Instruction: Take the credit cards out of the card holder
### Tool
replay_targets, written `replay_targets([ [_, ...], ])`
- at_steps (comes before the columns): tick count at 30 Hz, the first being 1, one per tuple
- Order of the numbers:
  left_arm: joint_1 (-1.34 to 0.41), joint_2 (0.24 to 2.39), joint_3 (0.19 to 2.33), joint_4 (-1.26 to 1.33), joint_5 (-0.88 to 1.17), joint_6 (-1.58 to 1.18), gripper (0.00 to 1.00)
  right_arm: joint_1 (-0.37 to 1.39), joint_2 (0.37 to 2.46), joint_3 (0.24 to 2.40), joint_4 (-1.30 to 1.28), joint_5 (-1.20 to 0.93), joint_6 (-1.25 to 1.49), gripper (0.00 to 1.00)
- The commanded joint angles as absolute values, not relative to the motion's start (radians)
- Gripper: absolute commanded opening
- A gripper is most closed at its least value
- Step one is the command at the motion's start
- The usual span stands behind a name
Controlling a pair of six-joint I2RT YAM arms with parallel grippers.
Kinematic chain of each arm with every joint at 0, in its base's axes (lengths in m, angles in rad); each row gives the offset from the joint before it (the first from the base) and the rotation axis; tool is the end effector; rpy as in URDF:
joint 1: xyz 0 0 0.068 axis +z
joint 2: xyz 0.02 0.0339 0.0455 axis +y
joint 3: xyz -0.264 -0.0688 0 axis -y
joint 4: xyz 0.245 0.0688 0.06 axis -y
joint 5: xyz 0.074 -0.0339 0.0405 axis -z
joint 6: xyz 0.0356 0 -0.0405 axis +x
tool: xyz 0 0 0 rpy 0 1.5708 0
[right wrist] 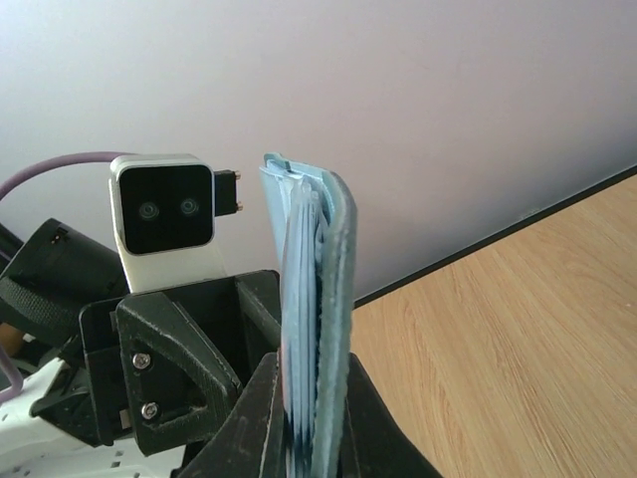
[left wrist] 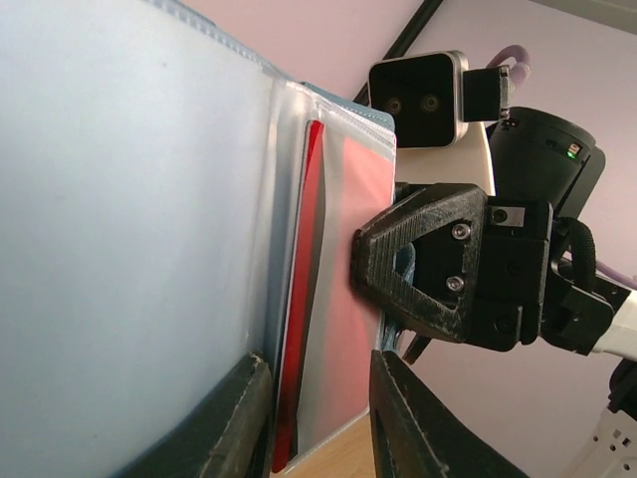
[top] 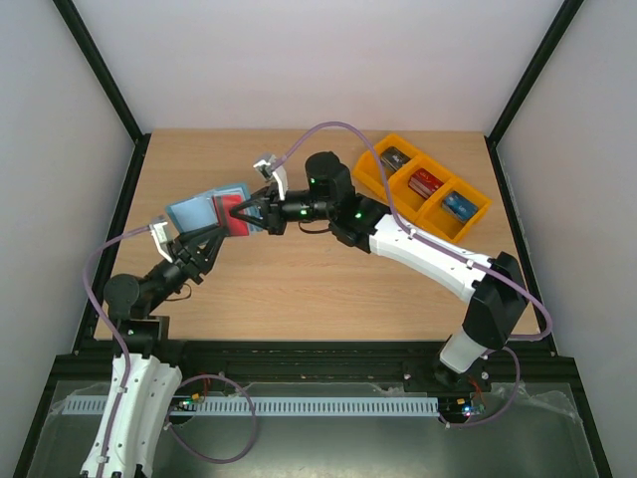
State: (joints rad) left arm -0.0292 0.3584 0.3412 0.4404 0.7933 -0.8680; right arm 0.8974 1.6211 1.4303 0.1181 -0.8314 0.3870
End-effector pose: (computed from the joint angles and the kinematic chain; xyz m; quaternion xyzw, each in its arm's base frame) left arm 0.1082 -0.0285 0.3025 0.0925 0.5894 -0.5249 0.6070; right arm 0.2183 0.3157 0.3825 -0.4352 0.5789 0.6099 0.3217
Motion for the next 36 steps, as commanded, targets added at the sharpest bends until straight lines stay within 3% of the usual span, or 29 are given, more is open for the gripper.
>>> replay_targets([
  [1, -0.074, 0.37, 0.342, 0.489, 0.978, -0.891, 0.28, 0.93, 1.628, 1.467, 0.259, -0.73, 0.408, 0.02],
  [9, -0.078, 0.362, 0.367, 0.444, 0.97, -0.879, 0.22, 0.961, 1.623, 1.448, 0.31, -0.669, 0.431, 0.02],
  [13, -0.078, 0.357, 0.385, 0.441, 0.981, -0.847, 0.03, 0.962, 1.635, 1.45, 0.326, -0.697, 0.43, 0.02],
  [24, -0.077, 0.239, 0.412, 0.271, 0.878, -0.771, 0.02, 0.918, 1.567, 1.373, 0.354, -0.814, 0.447, 0.02],
  [27, -0.077, 0.237, 0.441, 0.238, 0.823, -0.772, 0.02, 0.913, 1.562, 1.382, 0.289, -0.872, 0.409, 0.1],
  [36, -0.076, 0.242, 0.466, 0.212, 0.793, -0.748, 0.02, 0.898, 1.488, 1.284, 0.349, -0.931, 0.429, 0.11],
])
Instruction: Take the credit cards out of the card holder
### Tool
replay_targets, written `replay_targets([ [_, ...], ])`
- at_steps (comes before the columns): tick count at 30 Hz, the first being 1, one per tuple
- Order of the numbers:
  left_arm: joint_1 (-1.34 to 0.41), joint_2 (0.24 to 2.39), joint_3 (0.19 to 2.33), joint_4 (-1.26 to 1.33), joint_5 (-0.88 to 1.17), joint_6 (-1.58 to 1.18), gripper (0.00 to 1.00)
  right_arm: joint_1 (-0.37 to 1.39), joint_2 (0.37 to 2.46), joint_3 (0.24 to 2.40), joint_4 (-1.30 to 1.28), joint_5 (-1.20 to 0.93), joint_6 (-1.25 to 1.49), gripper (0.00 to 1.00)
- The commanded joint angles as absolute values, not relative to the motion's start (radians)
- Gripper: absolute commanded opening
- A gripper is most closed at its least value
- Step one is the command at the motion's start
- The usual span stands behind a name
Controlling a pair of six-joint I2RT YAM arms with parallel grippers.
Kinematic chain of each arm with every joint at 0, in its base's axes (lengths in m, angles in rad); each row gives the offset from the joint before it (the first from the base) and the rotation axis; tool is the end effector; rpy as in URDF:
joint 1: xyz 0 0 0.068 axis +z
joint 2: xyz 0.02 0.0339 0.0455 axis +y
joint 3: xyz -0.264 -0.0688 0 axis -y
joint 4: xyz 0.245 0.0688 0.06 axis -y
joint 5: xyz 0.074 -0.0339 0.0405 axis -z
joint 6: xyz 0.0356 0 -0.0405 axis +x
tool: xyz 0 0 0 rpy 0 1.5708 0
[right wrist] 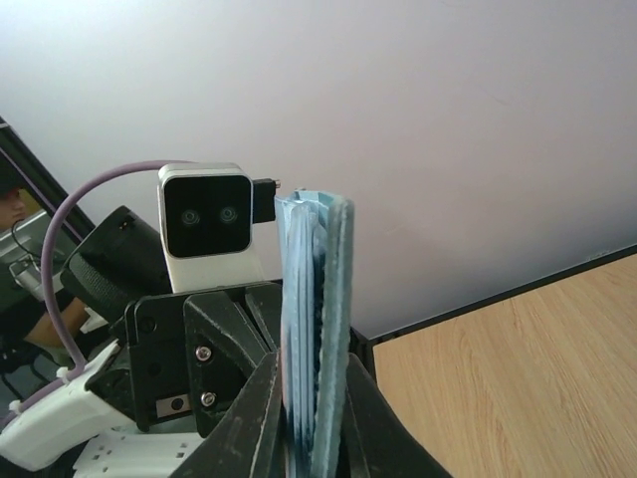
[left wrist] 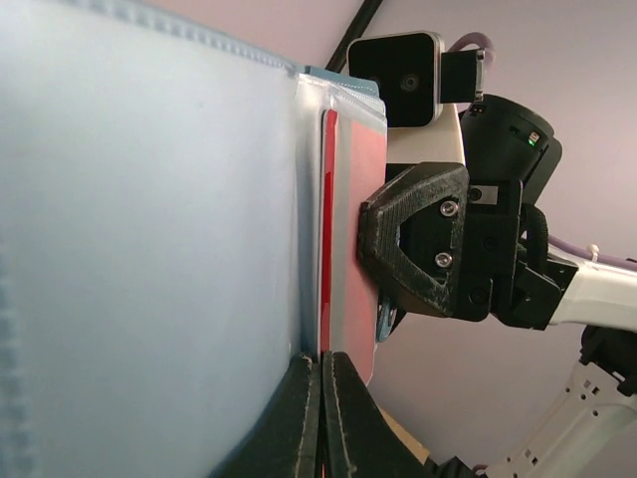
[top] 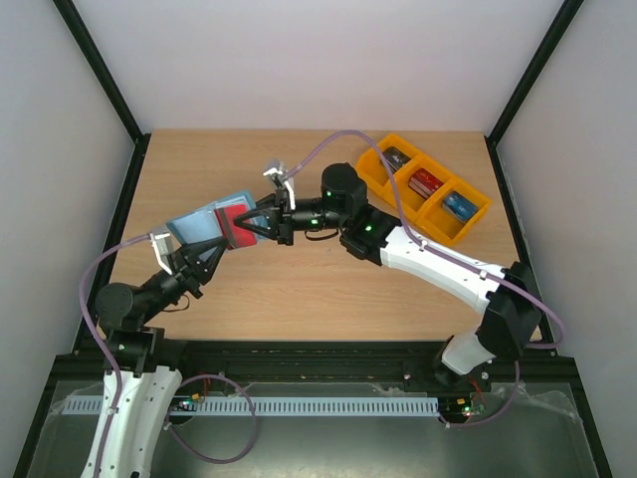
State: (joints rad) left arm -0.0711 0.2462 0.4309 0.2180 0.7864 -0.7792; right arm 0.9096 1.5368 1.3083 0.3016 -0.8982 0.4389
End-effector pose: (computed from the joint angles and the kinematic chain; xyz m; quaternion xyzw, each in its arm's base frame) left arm 0.0830 -0.0312 0.3207 0.1232 0.5886 -0.5103 0.6148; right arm 0.1986 0.3006 0.3873 -0.4522 0.5222 0.6428 0.3309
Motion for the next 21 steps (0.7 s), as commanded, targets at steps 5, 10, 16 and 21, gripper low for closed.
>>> replay_targets([
  [5, -0.069, 0.245, 0.465, 0.22, 0.804, -0.746, 0.02, 0.877, 1.482, 1.306, 0.31, -0.94, 0.417, 0.02],
  [10, -0.069, 0.273, 0.435, 0.276, 0.856, -0.764, 0.02, 0.895, 1.503, 1.293, 0.388, -0.944, 0.474, 0.02],
  [16, -0.072, 0.293, 0.421, 0.262, 0.845, -0.772, 0.22, 0.917, 1.512, 1.305, 0.409, -0.934, 0.479, 0.02],
  [21, -0.085, 0.298, 0.401, 0.292, 0.856, -0.768, 0.09, 0.928, 1.534, 1.316, 0.428, -0.936, 0.488, 0.02],
])
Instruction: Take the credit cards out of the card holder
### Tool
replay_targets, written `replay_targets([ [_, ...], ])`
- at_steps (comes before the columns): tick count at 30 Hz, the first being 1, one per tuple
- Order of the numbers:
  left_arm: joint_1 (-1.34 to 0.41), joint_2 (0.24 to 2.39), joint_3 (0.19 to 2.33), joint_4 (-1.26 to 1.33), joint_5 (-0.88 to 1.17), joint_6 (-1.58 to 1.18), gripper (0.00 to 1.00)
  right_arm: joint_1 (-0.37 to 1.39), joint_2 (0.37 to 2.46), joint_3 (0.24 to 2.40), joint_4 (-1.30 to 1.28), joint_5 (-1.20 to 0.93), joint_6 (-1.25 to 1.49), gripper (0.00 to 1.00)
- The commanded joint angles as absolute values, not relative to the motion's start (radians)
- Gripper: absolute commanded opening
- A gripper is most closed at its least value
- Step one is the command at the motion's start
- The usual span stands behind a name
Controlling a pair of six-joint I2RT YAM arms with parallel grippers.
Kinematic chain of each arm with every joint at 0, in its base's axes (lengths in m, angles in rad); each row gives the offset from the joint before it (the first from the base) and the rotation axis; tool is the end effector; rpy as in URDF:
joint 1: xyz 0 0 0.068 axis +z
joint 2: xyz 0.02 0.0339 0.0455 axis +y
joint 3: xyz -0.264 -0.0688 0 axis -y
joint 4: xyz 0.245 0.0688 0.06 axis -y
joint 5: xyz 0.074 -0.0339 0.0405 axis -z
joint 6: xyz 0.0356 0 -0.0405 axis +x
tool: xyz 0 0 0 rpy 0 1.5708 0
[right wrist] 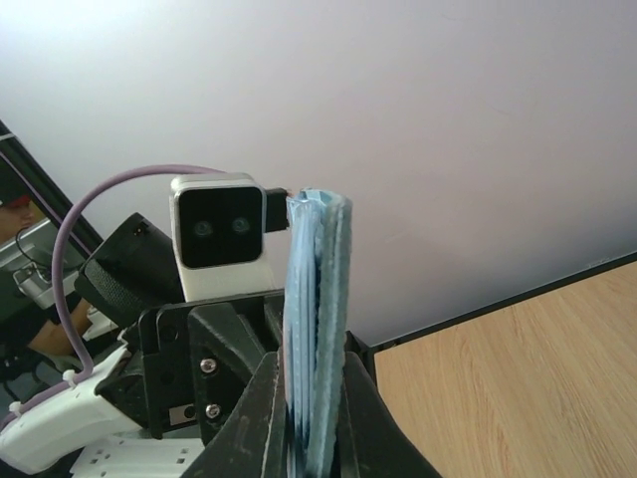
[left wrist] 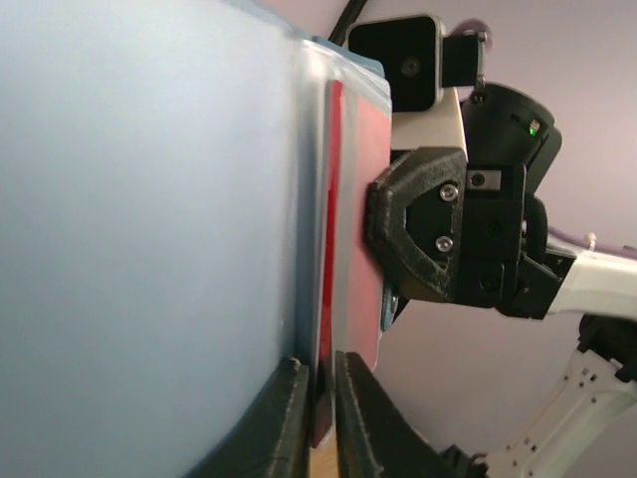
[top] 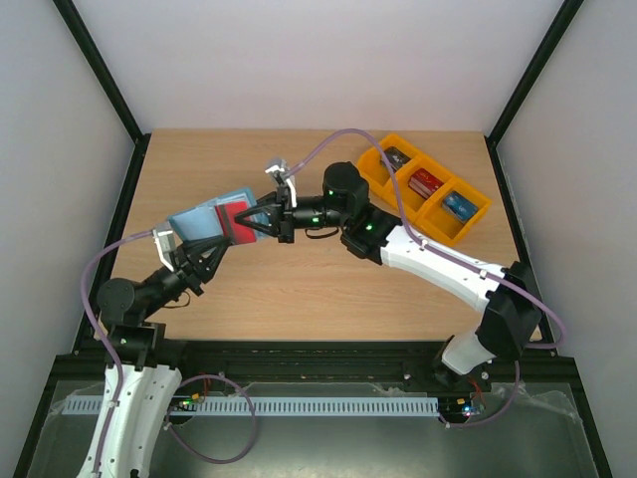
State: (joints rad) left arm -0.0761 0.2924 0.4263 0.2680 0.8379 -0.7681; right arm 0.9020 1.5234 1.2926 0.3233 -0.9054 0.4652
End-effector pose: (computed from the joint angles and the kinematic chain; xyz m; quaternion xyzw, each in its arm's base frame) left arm 0.0897 -0.0334 0.3200 0.1482 0.5892 -0.5169 0.6031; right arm 0.1983 0.2961 0.3884 -0.4468 0.5214 0.6482 0.3292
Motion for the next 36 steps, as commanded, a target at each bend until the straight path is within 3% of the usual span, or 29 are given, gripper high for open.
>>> replay_targets([
  [1, -0.087, 0.301, 0.399, 0.3, 0.86, -0.765, 0.03, 0.928, 1.539, 1.32, 0.425, -0.938, 0.486, 0.02],
  [5, -0.091, 0.299, 0.413, 0.318, 0.887, -0.777, 0.02, 0.924, 1.535, 1.331, 0.385, -0.945, 0.456, 0.02],
  [10, -0.087, 0.273, 0.418, 0.288, 0.849, -0.825, 0.02, 0.911, 1.492, 1.303, 0.28, -0.923, 0.412, 0.2],
  [18, -0.07, 0.231, 0.429, 0.258, 0.833, -0.808, 0.02, 0.873, 1.401, 1.209, 0.264, -0.95, 0.392, 0.31],
  [20, -0.066, 0.232, 0.426, 0.258, 0.833, -0.803, 0.03, 0.859, 1.395, 1.212, 0.247, -0.966, 0.385, 0.27],
  [26, -0.063, 0.233, 0.442, 0.223, 0.828, -0.771, 0.02, 0.847, 1.405, 1.225, 0.227, -1.008, 0.387, 0.02],
  [36, -0.039, 0.168, 0.47, -0.019, 0.739, -0.522, 0.02, 0.686, 1.347, 1.191, 0.157, -0.87, 0.473, 0.02],
])
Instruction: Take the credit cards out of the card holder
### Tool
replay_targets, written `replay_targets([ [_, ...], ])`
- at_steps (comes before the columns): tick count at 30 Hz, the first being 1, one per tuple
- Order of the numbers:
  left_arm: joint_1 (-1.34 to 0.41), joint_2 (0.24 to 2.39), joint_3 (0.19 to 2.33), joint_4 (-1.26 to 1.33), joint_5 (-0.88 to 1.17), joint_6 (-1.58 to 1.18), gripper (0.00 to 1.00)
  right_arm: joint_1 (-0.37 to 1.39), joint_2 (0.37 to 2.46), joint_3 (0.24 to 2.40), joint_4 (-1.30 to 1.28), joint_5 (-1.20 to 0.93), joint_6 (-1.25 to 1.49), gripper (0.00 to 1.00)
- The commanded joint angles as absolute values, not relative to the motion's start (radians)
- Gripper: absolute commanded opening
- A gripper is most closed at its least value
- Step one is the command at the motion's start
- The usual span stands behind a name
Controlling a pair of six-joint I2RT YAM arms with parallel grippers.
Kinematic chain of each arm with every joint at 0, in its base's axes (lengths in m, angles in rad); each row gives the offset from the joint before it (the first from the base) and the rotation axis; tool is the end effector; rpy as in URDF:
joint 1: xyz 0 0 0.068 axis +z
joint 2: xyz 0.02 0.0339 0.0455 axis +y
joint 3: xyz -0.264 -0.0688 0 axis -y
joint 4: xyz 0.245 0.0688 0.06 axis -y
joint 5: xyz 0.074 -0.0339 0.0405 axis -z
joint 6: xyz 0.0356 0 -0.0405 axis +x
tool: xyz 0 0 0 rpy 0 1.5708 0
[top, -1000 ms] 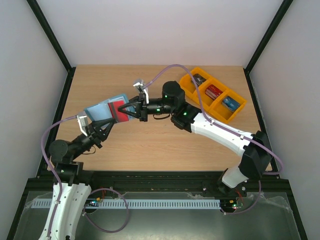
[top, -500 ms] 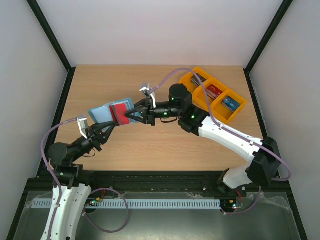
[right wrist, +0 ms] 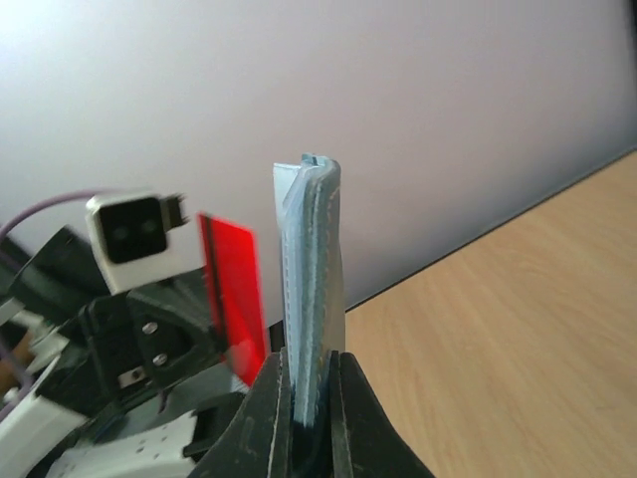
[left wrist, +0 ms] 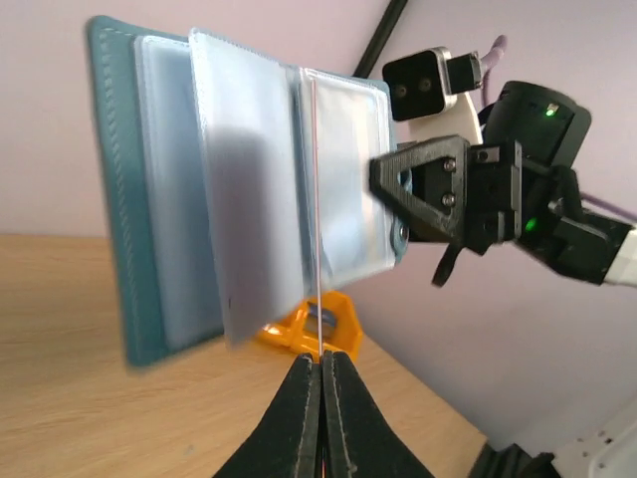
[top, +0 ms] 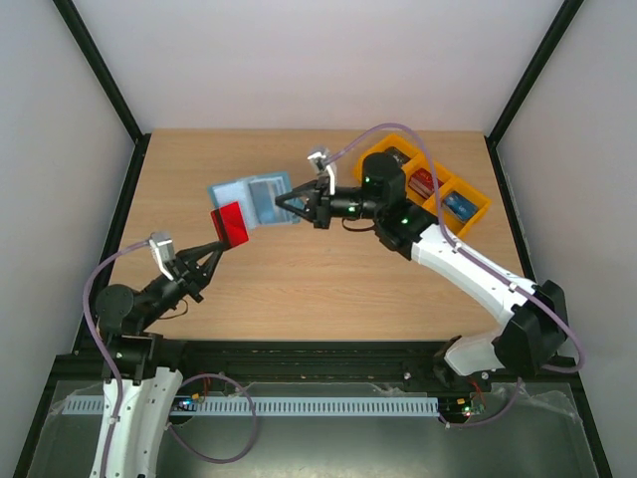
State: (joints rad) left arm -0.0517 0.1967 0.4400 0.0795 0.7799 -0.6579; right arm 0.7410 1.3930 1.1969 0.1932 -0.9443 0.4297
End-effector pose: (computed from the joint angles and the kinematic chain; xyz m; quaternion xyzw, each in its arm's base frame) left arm 0.0772 -0.0291 0.3139 0.1331 0.6079 -0.4690 0.6267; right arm 0.2168 0.2374 0.3842 -0.4150 0.5733 0.6159 0.3462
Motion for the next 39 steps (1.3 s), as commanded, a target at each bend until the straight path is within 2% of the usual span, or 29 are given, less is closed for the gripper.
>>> replay_targets([
  [1, -0.037, 0.164, 0.488, -0.044, 0.735, -0.446, 0.03, 0.669, 1.348, 1.19, 0.132, -0.842, 0.484, 0.02],
  [4, -0.037, 0.164, 0.595, -0.18, 0.676, -0.05, 0.02, 0.618, 1.358, 1.194, 0.064, -0.773, 0.513, 0.02],
  [8, -0.037, 0.136, 0.68, -0.356, 0.513, 0.854, 0.02, 0.6, 1.39, 1.25, -0.069, -0.687, 0.482, 0.02],
  [11, -0.037, 0.027, 0.555, -0.274, 0.341, 1.519, 0.02, 0.599, 1.424, 1.261, -0.119, -0.666, 0.495, 0.02],
  [13, -0.037, -0.001, 0.463, -0.158, 0.305, 1.795, 0.02, 0.6, 1.452, 1.252, -0.138, -0.67, 0.514, 0.02],
  [19, -0.038, -0.001, 0.369, 0.166, 0.494, 1.964, 0.02, 0.601, 1.538, 1.2, -0.161, -0.748, 0.553, 0.02],
  [27, -0.038, 0.036, 0.381, 0.086, 0.511, 1.94, 0.02, 0.657, 1.695, 1.107, 0.028, -0.839, 0.698, 0.02],
  [34, -0.038, 0.015, 0.377, 0.034, 0.522, 1.828, 0.02, 0.667, 1.888, 1.158, 0.011, -0.872, 0.674, 0.02],
  [35, -0.038, 0.015, 0.385, 0.022, 0.535, 1.778, 0.02, 0.666, 1.919, 1.185, -0.053, -0.857, 0.647, 0.11],
  [36, -0.038, 0.013, 0.399, -0.003, 0.555, 1.713, 0.02, 0.661, 1.937, 1.226, -0.146, -0.816, 0.585, 0.28],
  [37, -0.038, 0.014, 0.424, -0.036, 0.578, 1.647, 0.03, 0.654, 1.938, 1.267, -0.245, -0.758, 0.527, 0.47],
  [39, -0.038, 0.015, 0.468, -0.084, 0.64, 1.448, 0.02, 0.633, 1.877, 1.32, -0.382, -0.62, 0.455, 0.96],
])
